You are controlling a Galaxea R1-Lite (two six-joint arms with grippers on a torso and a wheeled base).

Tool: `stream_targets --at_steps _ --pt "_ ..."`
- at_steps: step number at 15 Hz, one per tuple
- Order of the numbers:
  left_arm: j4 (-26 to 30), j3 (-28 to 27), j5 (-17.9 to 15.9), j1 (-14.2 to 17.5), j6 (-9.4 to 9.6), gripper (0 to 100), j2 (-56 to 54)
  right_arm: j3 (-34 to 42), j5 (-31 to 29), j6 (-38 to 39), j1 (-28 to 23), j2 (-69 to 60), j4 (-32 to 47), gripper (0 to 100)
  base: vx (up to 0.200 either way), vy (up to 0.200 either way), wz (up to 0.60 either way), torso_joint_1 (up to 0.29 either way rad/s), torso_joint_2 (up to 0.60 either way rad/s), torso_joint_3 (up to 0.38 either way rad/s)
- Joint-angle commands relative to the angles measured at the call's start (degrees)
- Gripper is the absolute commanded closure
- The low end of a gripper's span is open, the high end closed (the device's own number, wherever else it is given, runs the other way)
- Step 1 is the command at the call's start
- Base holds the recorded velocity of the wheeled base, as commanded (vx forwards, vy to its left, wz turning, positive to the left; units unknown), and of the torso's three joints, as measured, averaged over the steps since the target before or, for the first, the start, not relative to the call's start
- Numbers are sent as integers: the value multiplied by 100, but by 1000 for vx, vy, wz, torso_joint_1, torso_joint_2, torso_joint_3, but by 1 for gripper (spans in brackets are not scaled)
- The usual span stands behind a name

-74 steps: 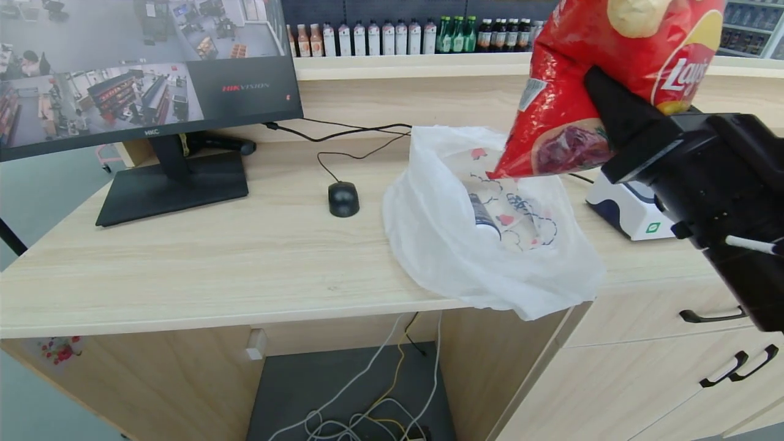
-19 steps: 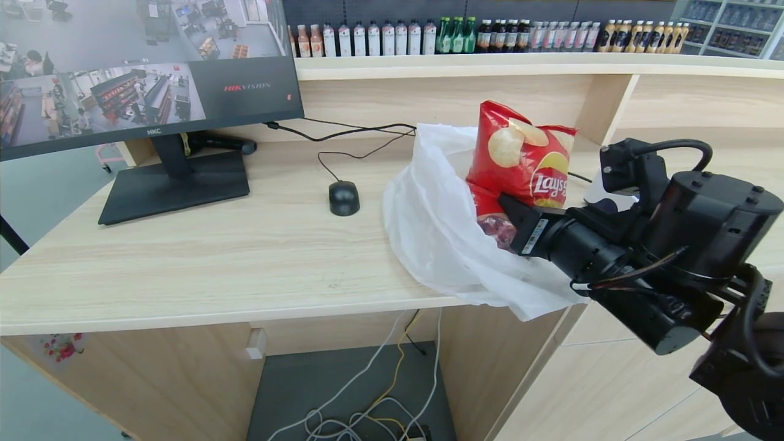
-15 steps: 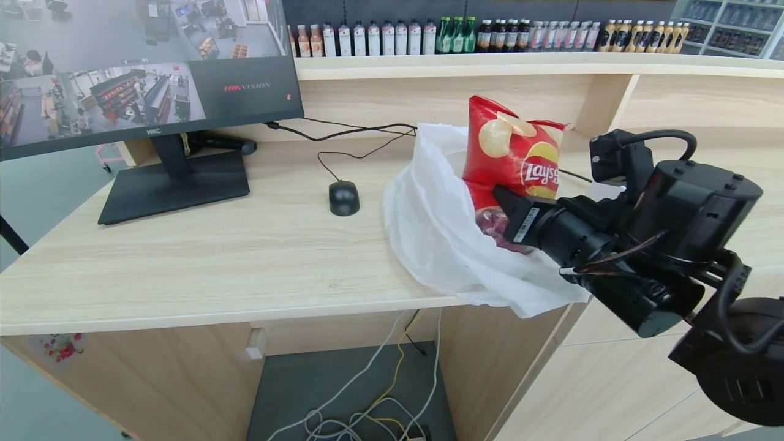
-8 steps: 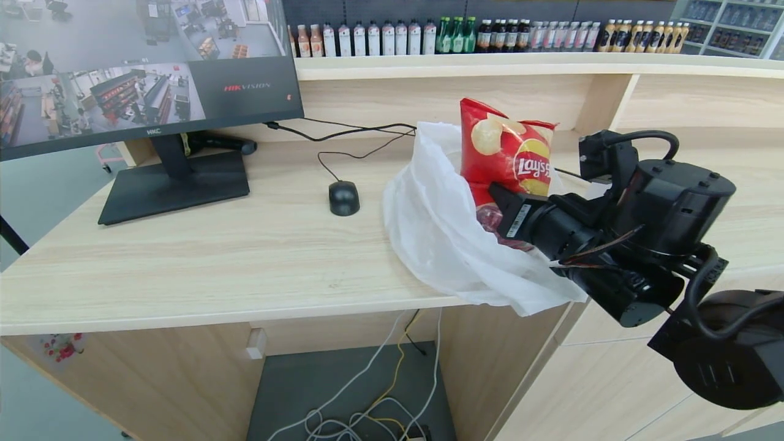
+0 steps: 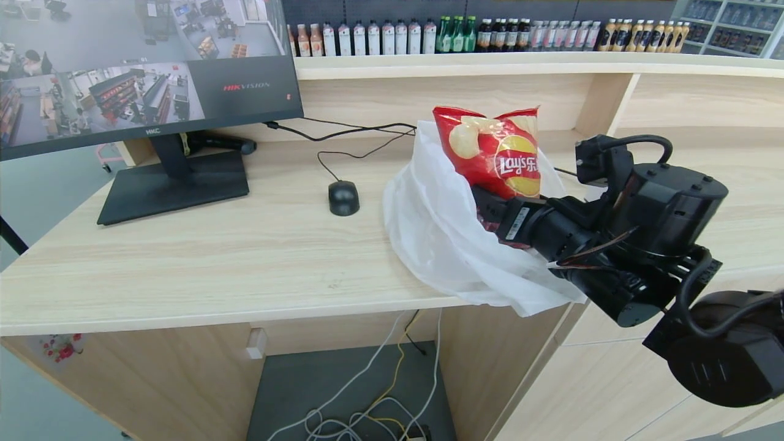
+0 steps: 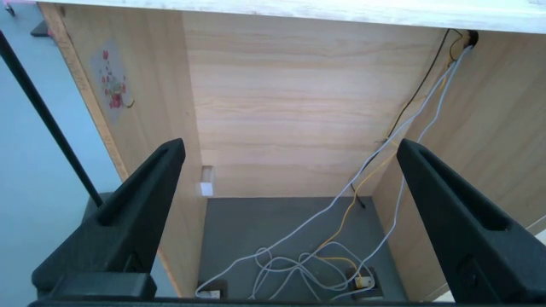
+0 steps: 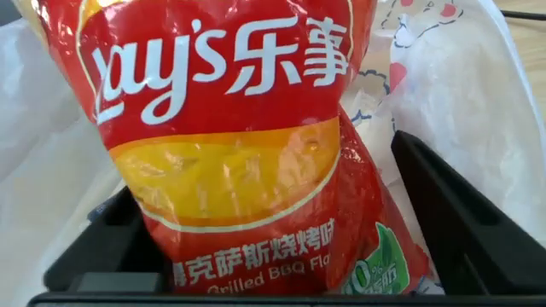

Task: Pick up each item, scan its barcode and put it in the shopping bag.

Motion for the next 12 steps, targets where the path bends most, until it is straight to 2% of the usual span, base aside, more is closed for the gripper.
stream_targets --at_steps 1,6,12 --pt "0 0 1 0 -1 0 -2 -2 -1 -12 4 7 -44 0 0 0 0 0 0 0" --pt "0 0 1 0 -1 0 -2 121 -1 -65 39 -178 -79 0 0 0 0 0 0 0" --pt "0 0 1 0 -1 0 -2 649 17 -443 48 -353 -756 0 0 0 0 0 0 0"
